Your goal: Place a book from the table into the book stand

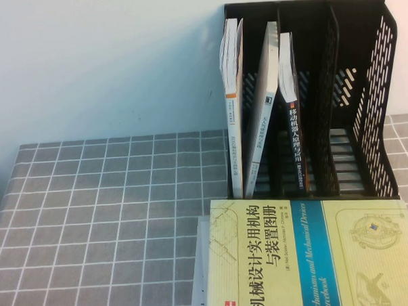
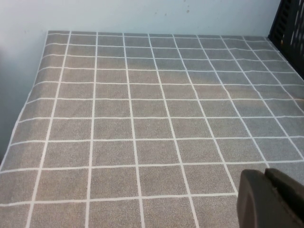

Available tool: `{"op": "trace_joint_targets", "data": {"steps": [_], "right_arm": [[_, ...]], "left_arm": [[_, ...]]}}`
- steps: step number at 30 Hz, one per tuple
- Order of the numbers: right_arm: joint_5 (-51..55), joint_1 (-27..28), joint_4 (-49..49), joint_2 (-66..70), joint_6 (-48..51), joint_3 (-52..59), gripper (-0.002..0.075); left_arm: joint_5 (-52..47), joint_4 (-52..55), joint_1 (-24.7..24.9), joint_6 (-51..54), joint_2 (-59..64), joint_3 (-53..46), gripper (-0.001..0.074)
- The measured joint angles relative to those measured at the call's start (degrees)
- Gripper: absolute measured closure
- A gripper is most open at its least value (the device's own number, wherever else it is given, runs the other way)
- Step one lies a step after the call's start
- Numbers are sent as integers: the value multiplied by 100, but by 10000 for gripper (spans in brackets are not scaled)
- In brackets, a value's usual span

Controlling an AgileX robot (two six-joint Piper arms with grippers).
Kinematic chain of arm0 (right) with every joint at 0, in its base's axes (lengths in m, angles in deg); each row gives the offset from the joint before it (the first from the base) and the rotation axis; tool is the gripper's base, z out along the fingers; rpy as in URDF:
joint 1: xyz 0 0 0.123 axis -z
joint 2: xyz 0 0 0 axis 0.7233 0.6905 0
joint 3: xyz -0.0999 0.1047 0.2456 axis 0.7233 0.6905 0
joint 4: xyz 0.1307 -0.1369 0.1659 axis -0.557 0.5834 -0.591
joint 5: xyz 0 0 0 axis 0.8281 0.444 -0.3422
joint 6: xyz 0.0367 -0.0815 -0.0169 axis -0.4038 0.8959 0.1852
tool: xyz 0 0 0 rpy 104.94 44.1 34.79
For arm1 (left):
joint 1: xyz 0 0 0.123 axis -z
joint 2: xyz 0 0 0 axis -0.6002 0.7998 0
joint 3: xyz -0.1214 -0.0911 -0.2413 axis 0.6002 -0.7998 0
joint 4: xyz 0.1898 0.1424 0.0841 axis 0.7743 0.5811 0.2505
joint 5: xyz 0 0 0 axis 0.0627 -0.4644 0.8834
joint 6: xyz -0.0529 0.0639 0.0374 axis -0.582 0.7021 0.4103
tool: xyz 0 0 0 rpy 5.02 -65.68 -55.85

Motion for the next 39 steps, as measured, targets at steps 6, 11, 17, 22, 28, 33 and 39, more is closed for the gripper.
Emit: {"op": "trace_joint_targets", "data": {"steps": [6,11,17,22,28,33,39], "right_arm": [[-277,93,319,-437,93,36,729],[-859,640,472,-1084,105,460,729],[-1727,1214,519,-1726,-55,1571,729],[-2020,1396,625,-1970,-591,2271,729],[-1886,1403,1354,-1983,-1860,2453,729],[-1873,1066,1790,-1983,-2240,2453,729],[-1889,739,1734,-1983,-2285,2453,729]], "left_arm": [[-11,0,0,0,0,13,738],[-19,0,0,0,0,13,738],[-19,0,0,0,0,13,738],[-19,0,0,0,-4,13,738],[-33,0,-8,0,-4,13,738],[-33,0,-8,-13,-4,13,738],[-33,0,-8,-52,-4,13,738]]}}
